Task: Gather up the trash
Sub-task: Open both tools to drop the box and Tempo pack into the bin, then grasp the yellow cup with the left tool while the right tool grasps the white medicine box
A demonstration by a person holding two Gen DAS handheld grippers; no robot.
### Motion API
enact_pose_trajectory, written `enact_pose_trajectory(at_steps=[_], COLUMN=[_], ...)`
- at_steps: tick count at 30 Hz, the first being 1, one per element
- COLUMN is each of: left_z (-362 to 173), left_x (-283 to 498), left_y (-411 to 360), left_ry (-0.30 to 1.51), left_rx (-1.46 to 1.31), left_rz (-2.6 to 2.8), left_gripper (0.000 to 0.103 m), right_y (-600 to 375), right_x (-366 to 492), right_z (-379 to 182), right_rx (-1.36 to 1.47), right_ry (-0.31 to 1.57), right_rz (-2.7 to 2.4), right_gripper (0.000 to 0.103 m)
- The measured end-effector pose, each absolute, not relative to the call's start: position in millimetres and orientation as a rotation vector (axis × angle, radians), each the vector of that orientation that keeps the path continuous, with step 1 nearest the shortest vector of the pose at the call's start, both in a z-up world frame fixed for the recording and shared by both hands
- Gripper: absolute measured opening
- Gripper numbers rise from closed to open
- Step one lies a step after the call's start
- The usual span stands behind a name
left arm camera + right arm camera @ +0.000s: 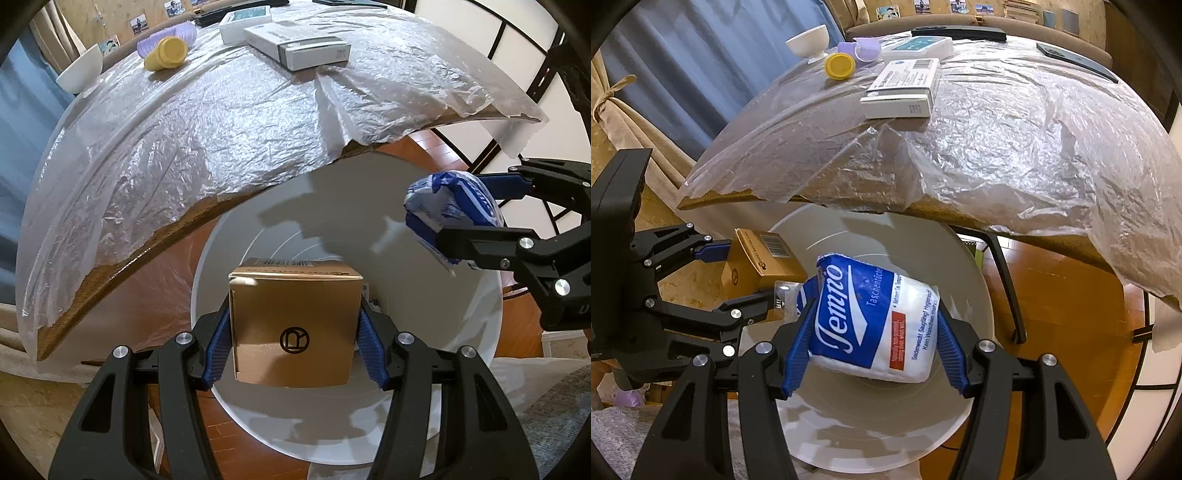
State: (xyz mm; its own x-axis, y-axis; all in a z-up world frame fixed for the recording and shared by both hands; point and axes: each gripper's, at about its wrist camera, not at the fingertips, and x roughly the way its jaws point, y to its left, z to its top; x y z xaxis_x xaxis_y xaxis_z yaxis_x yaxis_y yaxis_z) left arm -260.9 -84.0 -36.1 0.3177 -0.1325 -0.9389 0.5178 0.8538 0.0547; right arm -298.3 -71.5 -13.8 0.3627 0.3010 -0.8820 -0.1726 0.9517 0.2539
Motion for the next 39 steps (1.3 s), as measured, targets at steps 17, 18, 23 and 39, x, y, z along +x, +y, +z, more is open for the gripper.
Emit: enact_pose_trajectory(at_steps=[17,18,23,39], left_z=[-34,-28,18,51], left_x=[-243,-241,-239,-102], left_y=[-71,-67,-57,-27], left_ry=[1.171,1.158,1.068,0.860], left_rx=[0.336,0.331,0.272,0.219], left_rz=[-0.439,-0.437,-0.453,-0.351], left_gripper=[0.078,0.078,0.081,0.098], right_y=[-82,-83,-85,-59], right_x=[-299,-299,-301,-218], right_z=[-4,1,29,50], right_rx=[0.161,0.164,0.151,0.062], right_ry=[1.123,1.100,0.976,0.870], right_rz=[0.254,0.253,0.234,0.166], right_gripper=[0.076,0.076,0.086,0.087])
